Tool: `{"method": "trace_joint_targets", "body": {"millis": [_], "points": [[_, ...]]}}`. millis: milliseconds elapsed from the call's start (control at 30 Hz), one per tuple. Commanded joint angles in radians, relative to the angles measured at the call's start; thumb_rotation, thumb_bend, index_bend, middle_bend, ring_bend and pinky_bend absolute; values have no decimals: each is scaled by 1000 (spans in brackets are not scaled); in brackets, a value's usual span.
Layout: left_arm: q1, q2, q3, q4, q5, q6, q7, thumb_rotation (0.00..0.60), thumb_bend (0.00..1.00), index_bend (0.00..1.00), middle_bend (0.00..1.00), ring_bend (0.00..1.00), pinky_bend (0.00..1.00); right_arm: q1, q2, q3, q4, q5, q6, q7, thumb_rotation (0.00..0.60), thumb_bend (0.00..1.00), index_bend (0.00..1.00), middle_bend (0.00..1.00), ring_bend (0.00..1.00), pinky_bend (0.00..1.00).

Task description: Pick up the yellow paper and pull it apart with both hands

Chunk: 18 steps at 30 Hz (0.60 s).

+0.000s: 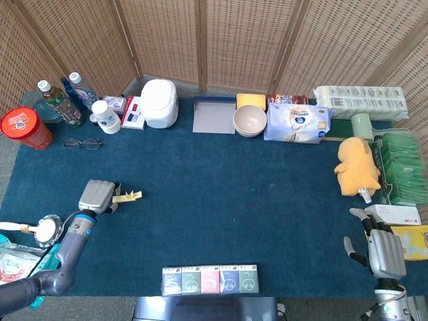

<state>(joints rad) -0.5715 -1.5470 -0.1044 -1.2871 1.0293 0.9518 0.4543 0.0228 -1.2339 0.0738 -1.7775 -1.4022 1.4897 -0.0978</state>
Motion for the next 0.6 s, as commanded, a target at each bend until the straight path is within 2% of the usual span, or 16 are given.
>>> {"method": "trace_joint_targets", "body": {"millis": [33, 467, 600], "points": [[-2, 1, -3, -3, -3, 3, 2, 600, 277, 495, 1000, 1000, 1000, 0, -1, 1, 1, 0, 0, 0, 600, 402, 219, 270, 190, 246], [-8, 12, -5, -25, -9, 4, 5, 600, 347, 619, 1000, 1000, 1000, -3, -4, 3, 5, -2, 7, 8, 600, 402, 219, 270, 191, 246], [-17, 64, -10, -76, 50, 21, -22, 600, 362, 639, 1000, 1000, 1000, -1, -7, 6, 14, -3, 5, 19, 600, 402, 219, 270, 190, 245]]}}
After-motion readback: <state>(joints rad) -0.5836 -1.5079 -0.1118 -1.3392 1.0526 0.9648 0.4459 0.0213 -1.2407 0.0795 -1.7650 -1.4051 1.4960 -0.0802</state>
